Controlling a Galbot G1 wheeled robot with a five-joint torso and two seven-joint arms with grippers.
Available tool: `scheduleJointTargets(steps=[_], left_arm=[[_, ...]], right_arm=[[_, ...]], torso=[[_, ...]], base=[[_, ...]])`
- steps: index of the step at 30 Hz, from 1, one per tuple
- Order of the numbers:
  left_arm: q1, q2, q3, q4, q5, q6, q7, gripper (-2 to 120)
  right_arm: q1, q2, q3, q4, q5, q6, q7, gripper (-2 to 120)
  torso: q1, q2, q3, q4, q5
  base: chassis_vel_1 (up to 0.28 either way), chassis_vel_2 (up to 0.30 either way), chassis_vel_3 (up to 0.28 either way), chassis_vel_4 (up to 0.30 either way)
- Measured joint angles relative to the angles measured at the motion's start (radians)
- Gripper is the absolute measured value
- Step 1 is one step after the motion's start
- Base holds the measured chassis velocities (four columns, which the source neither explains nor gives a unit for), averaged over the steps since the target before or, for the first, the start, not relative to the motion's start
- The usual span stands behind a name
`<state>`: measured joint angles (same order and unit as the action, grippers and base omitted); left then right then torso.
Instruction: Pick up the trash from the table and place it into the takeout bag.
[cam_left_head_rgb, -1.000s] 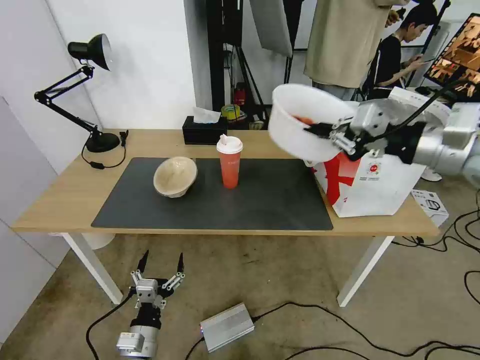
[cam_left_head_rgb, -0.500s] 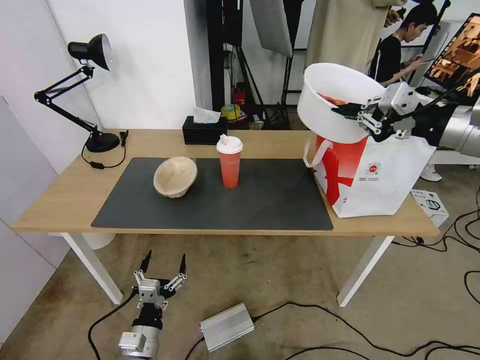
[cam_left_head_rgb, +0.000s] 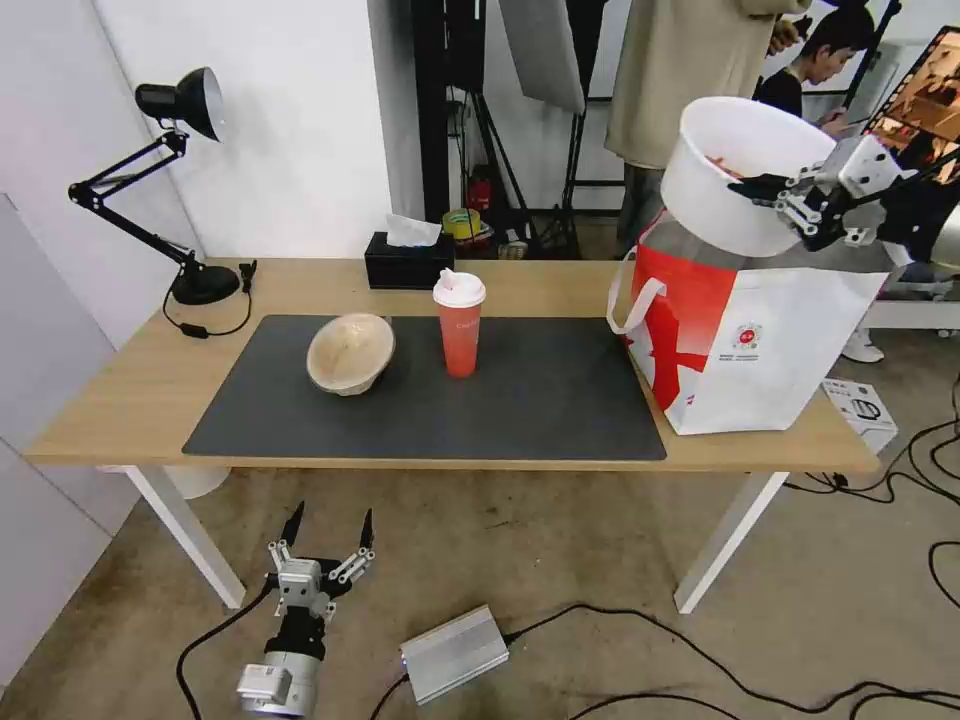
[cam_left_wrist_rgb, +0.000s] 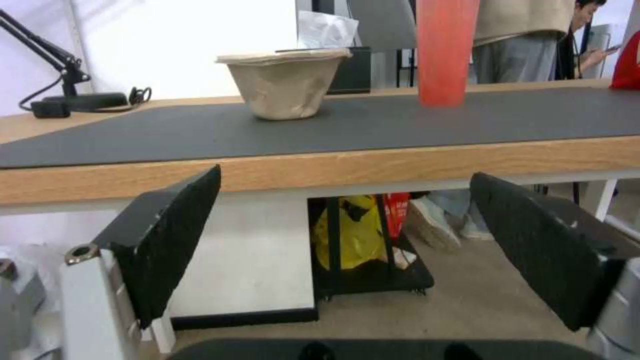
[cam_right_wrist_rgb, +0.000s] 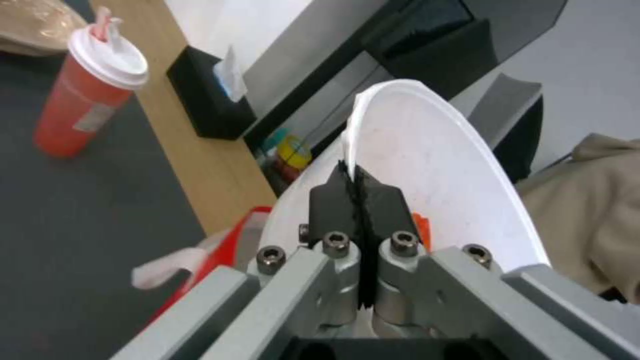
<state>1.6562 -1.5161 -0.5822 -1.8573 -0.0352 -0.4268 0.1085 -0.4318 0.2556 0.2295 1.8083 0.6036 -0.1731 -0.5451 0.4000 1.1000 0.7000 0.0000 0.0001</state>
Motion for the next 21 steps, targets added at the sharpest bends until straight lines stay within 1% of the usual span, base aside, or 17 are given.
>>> scheduleJointTargets(steps=[10, 13, 21], left_arm=[[0.000, -0.002, 0.001, 0.002, 0.003, 0.000, 0.001, 100], [0.000, -0.002, -0.001, 0.003, 0.003, 0.000, 0.001, 100], [0.002, -0.002, -0.002, 0.005, 0.003, -0.002, 0.001, 100]], right_arm=[[0.001, 0.001, 0.005, -0.056, -0.032, 0.030, -0.002, 0], [0.001, 0.016, 0.004, -0.096, -0.066, 0.049, -0.002, 0], [0.002, 0.039, -0.006, -0.147, -0.120, 0.070, -0.001, 0]], torso=[[0.000, 0.000, 0.000, 0.0000, -0.0001], [0.000, 0.000, 0.000, 0.0000, -0.0001], [0.000, 0.000, 0.000, 0.0000, 0.0000]], base=[[0.000, 0.000, 0.000, 0.000], [0.000, 0.000, 0.000, 0.000], [0.000, 0.000, 0.000, 0.000]])
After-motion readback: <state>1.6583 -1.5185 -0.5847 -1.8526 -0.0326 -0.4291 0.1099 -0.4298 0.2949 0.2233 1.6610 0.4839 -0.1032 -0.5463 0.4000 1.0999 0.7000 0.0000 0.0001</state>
